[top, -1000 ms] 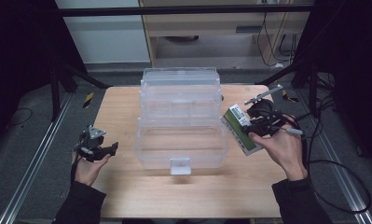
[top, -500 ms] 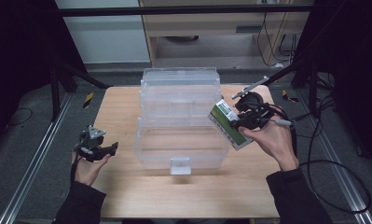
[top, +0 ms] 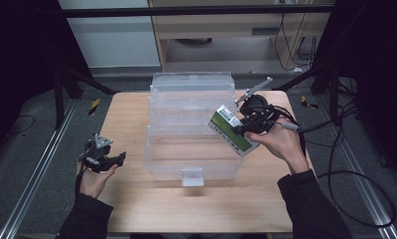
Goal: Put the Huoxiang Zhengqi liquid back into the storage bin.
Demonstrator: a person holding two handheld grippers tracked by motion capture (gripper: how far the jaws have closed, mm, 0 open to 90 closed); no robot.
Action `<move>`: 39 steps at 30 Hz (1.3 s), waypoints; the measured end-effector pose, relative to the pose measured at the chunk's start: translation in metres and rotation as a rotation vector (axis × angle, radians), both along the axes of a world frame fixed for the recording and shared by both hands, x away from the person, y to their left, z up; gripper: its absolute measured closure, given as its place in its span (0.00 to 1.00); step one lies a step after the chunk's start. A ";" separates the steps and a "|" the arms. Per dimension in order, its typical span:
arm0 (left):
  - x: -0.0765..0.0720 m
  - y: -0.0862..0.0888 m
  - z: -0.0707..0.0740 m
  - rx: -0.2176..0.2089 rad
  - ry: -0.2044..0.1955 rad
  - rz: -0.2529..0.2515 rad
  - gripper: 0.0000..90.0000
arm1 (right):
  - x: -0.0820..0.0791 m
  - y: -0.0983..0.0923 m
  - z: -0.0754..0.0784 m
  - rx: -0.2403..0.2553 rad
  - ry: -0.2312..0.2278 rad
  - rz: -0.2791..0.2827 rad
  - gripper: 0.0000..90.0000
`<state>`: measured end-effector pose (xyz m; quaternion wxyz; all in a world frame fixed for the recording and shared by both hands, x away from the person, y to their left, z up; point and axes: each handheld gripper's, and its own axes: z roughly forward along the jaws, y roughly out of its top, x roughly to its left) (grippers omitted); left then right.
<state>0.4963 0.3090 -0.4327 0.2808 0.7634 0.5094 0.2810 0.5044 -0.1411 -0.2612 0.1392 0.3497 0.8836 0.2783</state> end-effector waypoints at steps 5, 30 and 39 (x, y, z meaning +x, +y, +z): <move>0.001 0.000 -0.002 0.005 0.006 0.000 0.41 | 0.006 0.005 -0.003 -0.010 0.001 0.033 0.72; 0.004 -0.001 -0.012 0.025 0.041 0.003 0.41 | 0.029 0.028 -0.017 -0.063 0.045 0.249 0.72; 0.004 0.000 -0.012 0.021 0.041 0.009 0.41 | 0.029 0.032 -0.016 -0.092 0.043 0.310 0.72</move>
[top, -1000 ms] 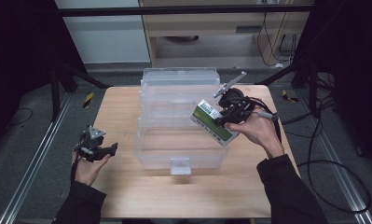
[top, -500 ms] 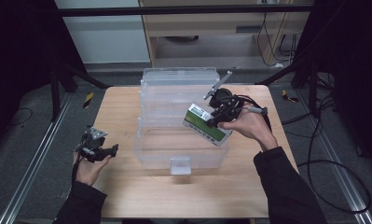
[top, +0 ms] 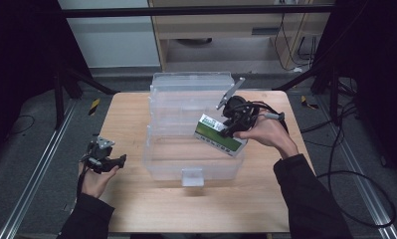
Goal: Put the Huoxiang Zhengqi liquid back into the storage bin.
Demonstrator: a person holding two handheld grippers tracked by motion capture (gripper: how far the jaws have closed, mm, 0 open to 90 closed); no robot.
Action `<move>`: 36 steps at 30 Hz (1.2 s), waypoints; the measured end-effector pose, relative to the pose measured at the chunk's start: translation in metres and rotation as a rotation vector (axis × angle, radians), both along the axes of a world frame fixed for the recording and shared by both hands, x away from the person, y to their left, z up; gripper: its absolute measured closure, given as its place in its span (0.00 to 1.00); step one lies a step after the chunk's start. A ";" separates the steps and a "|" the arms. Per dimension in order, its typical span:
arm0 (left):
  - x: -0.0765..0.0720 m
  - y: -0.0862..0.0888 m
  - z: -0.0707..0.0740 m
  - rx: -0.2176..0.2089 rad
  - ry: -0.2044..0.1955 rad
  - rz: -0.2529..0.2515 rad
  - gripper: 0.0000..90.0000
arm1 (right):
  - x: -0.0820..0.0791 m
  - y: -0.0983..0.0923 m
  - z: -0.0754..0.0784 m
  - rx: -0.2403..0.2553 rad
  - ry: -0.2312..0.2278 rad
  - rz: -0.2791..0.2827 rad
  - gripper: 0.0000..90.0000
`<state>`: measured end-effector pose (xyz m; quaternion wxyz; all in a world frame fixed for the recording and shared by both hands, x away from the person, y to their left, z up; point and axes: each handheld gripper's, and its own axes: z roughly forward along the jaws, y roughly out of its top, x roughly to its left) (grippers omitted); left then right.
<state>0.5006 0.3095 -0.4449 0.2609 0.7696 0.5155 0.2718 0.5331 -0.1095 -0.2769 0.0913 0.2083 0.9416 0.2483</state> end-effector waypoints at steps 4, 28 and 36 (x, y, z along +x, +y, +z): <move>0.000 0.000 -0.001 0.000 0.002 -0.001 0.41 | 0.001 0.005 -0.002 -0.009 -0.002 0.040 0.72; 0.001 -0.001 -0.003 0.010 0.014 -0.003 0.40 | 0.009 0.009 -0.033 -0.105 0.022 0.210 0.72; 0.001 -0.001 -0.004 0.011 0.018 -0.002 0.40 | 0.012 0.013 -0.043 -0.142 0.011 0.277 0.72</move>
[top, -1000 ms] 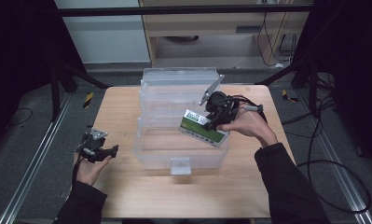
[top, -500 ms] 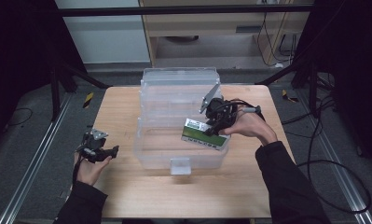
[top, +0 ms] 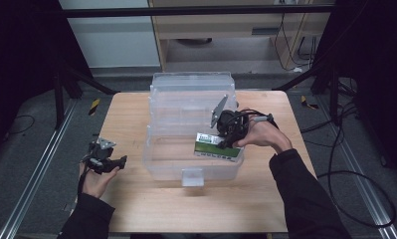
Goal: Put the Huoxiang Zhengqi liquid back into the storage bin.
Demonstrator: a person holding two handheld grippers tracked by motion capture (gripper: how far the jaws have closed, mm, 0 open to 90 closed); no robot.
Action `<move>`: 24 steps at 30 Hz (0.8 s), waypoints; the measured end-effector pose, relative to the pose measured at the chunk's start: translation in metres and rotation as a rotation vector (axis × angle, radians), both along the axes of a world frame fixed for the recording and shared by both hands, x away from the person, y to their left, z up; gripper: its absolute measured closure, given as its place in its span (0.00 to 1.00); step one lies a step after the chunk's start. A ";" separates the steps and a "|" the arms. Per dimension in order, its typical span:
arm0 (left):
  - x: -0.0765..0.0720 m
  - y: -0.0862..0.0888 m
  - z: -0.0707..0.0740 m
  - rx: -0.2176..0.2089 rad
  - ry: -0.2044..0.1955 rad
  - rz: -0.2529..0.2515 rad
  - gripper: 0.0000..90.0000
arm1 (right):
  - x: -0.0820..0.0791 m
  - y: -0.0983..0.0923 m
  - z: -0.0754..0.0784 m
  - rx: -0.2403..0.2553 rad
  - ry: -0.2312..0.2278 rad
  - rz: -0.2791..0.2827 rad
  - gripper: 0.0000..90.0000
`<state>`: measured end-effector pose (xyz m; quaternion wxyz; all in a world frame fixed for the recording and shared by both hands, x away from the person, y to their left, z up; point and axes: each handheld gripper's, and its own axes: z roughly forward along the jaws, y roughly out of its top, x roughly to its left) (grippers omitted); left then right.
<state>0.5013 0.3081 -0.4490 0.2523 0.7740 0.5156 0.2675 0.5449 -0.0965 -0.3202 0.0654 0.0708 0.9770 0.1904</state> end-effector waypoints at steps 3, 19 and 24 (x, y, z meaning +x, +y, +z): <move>0.000 0.000 0.000 0.000 0.000 0.000 0.40 | 0.001 0.002 -0.004 -0.015 0.002 0.021 0.72; 0.001 -0.001 -0.003 0.009 0.010 0.000 0.40 | 0.010 0.005 -0.026 -0.066 0.011 0.126 0.72; 0.001 -0.001 -0.004 0.010 0.010 0.000 0.40 | 0.008 0.006 -0.032 -0.075 0.011 0.159 0.72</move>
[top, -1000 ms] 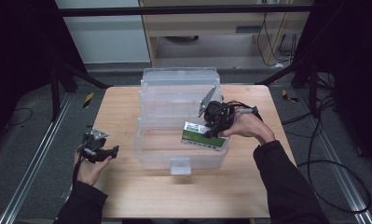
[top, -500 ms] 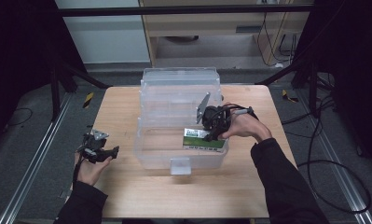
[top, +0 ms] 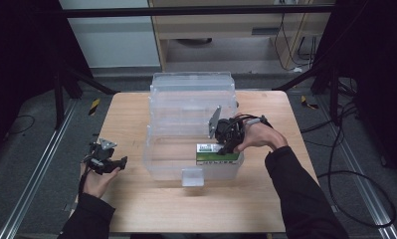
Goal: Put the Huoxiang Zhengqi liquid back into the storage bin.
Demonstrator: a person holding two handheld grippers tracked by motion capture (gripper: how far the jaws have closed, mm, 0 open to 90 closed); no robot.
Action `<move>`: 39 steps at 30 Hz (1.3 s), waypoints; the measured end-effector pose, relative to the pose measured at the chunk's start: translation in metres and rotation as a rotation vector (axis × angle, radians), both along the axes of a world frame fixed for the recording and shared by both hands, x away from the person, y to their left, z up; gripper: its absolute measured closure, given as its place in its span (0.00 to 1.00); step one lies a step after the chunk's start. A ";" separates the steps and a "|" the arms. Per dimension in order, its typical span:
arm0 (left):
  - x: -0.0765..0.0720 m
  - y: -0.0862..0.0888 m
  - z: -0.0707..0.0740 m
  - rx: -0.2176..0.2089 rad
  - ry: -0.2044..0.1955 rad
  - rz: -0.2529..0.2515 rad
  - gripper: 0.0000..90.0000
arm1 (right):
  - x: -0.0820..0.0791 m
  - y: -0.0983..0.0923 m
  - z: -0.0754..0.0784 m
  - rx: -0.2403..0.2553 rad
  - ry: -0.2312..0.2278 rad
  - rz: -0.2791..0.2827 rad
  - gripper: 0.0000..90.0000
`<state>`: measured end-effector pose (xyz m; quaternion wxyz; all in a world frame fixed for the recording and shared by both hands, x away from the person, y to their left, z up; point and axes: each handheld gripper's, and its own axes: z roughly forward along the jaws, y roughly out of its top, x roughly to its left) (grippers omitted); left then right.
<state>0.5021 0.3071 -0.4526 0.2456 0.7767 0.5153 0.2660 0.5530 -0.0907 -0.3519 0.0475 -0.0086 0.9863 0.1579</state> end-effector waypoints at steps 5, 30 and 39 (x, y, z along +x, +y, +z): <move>0.000 0.000 0.000 0.001 0.000 0.000 0.40 | 0.000 0.001 -0.006 -0.008 0.008 0.015 0.72; 0.000 -0.002 -0.001 0.006 0.002 -0.005 0.40 | -0.003 0.009 -0.029 -0.067 0.024 0.015 0.70; 0.000 -0.003 -0.002 0.008 0.006 -0.008 0.40 | -0.004 0.009 -0.024 -0.075 0.013 -0.016 0.69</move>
